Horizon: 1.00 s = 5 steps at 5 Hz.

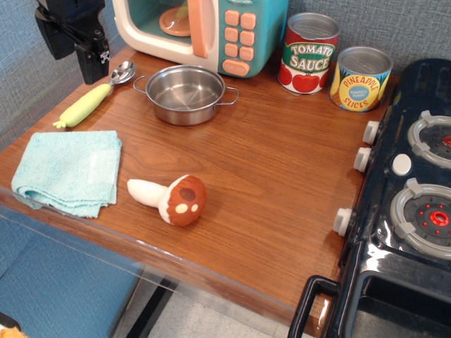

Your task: Place the mushroom into the metal pot.

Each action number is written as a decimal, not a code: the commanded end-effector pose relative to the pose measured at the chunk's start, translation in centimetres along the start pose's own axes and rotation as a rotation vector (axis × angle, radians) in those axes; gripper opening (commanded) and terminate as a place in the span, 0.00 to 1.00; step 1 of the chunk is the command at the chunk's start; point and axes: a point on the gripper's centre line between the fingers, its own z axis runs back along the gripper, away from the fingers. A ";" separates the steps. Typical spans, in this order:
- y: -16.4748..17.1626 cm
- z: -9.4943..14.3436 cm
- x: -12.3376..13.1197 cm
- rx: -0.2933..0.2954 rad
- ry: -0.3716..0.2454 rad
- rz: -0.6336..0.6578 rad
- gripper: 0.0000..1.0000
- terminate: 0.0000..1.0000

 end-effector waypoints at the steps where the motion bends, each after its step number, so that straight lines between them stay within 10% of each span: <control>1: 0.0 0.0 0.0 0.000 0.000 0.000 1.00 0.00; 5: -12.2 1.4 -4.3 -0.120 0.026 -0.223 1.00 0.00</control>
